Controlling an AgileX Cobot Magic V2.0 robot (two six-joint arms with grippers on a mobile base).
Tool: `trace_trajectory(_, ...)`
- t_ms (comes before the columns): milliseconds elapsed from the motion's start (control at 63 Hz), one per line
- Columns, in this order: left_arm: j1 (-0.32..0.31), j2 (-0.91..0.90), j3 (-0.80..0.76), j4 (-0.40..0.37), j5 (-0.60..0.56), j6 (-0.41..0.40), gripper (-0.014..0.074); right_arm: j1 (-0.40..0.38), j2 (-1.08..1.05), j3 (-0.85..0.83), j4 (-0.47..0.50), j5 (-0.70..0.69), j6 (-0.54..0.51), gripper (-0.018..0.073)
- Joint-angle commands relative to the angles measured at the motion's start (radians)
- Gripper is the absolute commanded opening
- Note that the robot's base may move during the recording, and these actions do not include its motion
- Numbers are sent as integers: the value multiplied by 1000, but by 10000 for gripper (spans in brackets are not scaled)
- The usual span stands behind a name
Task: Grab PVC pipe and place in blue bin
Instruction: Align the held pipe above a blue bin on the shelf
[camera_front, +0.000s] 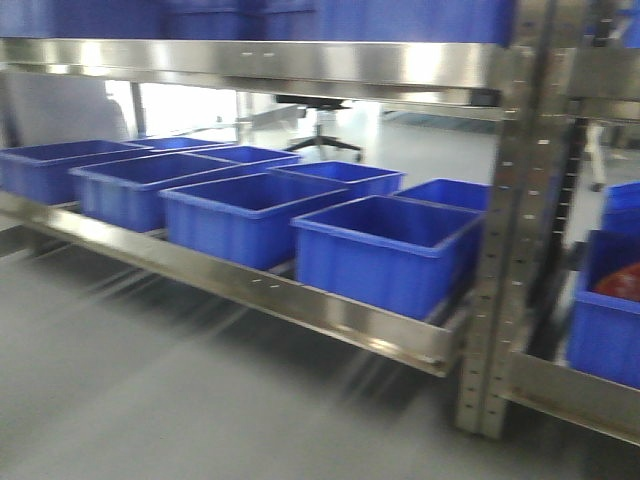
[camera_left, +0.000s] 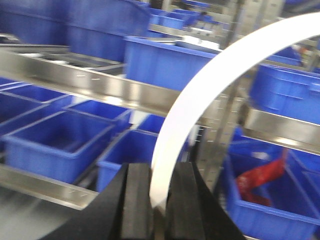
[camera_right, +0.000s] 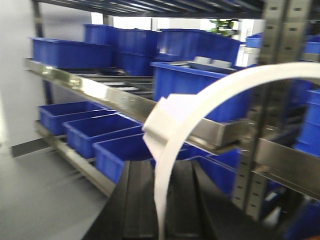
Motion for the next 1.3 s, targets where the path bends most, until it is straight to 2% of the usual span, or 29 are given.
trace_trajectory(0, -4, -7, -3, -1, -20, -1, -111, 1, -6, 2, -10, -24, -4, -168)
trace_trajectory(1285, -4, -7, -3, -1, -20, -1, -111, 1, -6, 2, -10, -24, -4, -168)
